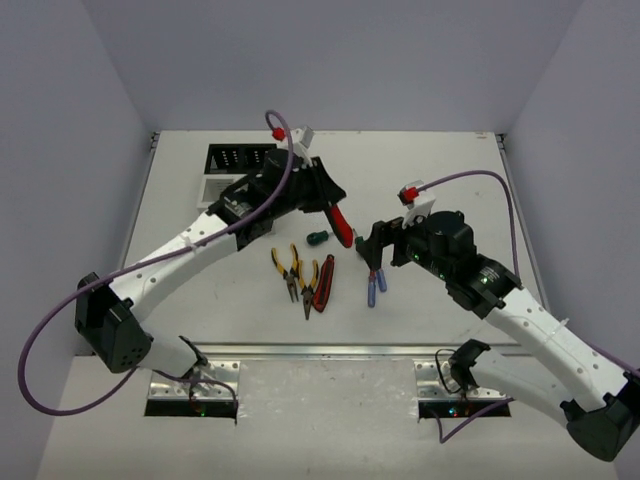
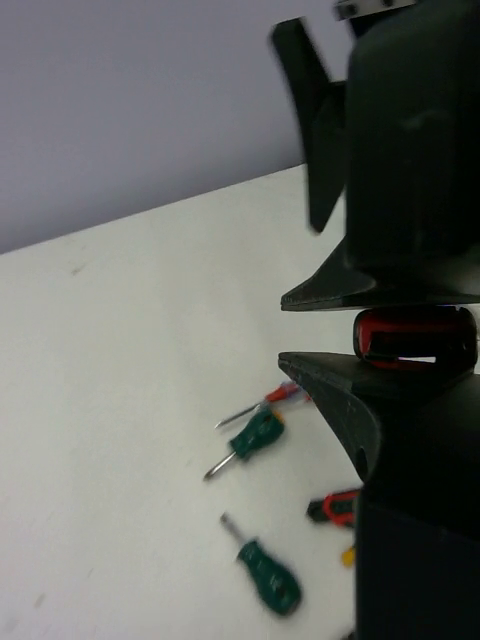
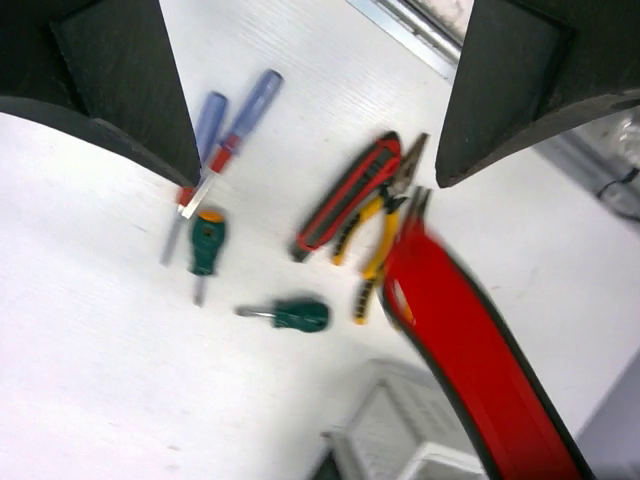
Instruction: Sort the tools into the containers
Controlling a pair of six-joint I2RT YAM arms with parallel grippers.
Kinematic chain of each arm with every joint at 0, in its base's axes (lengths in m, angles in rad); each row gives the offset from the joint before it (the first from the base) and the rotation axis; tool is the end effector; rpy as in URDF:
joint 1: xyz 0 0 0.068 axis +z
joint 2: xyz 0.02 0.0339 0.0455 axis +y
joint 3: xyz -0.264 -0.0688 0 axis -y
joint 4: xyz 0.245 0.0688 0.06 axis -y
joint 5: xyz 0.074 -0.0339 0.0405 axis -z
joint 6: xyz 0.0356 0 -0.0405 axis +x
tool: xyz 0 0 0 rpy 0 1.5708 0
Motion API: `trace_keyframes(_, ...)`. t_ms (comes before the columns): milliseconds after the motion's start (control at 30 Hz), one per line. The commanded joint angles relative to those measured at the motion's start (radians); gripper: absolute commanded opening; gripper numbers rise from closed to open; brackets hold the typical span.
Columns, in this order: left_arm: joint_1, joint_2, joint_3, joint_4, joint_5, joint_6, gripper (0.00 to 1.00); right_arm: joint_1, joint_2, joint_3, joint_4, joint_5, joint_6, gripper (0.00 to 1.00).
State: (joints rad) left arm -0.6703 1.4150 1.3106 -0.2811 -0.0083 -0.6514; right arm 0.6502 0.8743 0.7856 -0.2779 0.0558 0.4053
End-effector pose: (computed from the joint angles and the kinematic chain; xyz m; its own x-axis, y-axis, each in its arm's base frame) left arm 0.2592 -0.2051 0.3672 -0.6073 -0.2922 -0.7388 0.3106 0.7686 -0.5593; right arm 0.1622 0.1209 0.3148 -0.4842 0.1264 -0.8658 -0.4049 0.8449 0.3497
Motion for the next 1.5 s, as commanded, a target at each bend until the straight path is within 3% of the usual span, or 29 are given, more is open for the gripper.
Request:
trace_keyframes(0,0.216,0.070,0.189,-0.186,-0.229,0.061,0.00,-0.004,-0.067,0.039,-0.155,0.289,0.056,0.99)
trace_keyframes(167,0.418,0.305,0.519,-0.317,-0.535,0.071,0.00,-0.006,-0.073,0.051,-0.250,0.317,0.042,0.99)
trace_keyframes(333,0.555,0.457,0.678,-0.276,-0.703,0.105,0.00,-0.004,-0.125,-0.006,-0.256,0.215,0.044,0.99)
trace_keyframes(500,0.615,0.503,0.592,-0.021,-0.714,0.192,0.00,-0.006,-0.154,-0.048,-0.262,0.134,0.037,0.99)
trace_keyframes(833,0.627,0.546,0.382,0.233,-0.603,0.210,0.00,-0.005,-0.109,-0.061,-0.238,0.075,0.030,0.99)
trace_keyframes(1033,0.627,0.568,0.369,0.200,-0.529,0.170,0.01,-0.004,-0.045,-0.048,-0.215,-0.001,0.049,0.99)
trace_keyframes(1067,0.627,0.571,0.374,0.188,-0.505,0.162,0.08,-0.005,-0.041,-0.049,-0.210,-0.002,0.055,0.99)
trace_keyframes(1133,0.627,0.566,0.374,0.156,-0.479,0.137,0.50,-0.005,-0.036,-0.061,-0.192,-0.010,0.071,0.99)
trace_keyframes(1167,0.627,0.560,0.375,0.141,-0.460,0.127,0.83,-0.004,-0.033,-0.065,-0.181,-0.012,0.078,0.99)
trace_keyframes(1200,0.627,0.550,0.374,0.125,-0.443,0.117,1.00,-0.004,-0.025,-0.066,-0.175,-0.011,0.086,0.99)
trace_keyframes(1333,0.627,0.467,0.366,0.050,-0.381,0.072,1.00,-0.004,0.046,-0.050,-0.188,0.026,0.134,0.99)
trace_keyframes(1467,0.623,0.343,0.335,-0.052,-0.213,0.030,1.00,-0.004,0.140,-0.045,-0.168,0.019,0.164,0.99)
